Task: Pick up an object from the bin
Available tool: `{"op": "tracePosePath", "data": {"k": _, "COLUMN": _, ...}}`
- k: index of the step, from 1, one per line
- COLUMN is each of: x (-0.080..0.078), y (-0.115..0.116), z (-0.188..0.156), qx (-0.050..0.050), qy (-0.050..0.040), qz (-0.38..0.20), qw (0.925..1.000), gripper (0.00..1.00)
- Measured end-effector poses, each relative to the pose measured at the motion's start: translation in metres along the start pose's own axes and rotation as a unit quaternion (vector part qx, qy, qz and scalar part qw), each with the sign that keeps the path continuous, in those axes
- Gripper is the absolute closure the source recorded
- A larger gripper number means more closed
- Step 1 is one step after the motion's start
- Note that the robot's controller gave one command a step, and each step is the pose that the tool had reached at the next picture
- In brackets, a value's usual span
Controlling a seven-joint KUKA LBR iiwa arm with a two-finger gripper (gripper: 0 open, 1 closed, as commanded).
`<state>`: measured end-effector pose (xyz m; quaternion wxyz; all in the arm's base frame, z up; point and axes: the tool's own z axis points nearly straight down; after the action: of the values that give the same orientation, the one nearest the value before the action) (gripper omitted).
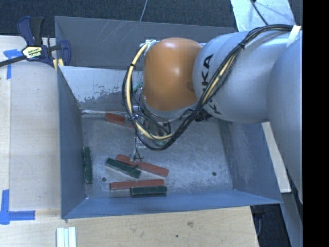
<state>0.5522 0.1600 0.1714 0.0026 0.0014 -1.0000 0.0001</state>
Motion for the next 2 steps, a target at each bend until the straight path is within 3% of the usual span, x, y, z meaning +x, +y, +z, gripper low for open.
{"op": "tracePosePath", "data": {"k": 1, "x": -0.002, "y": -0.001, "z": -0.004, "qx": -0.001, "qy": -0.004, "qz": 0.001, "qw": 1.0, "gripper": 0.0}}
{"op": "tracePosePath", "data": {"k": 2, "x": 0.027, "y": 0.03, "z": 0.098, "qx": -0.001, "qy": -0.0051, "qz": 0.005, "qw": 1.0, "gripper": 1.0}}
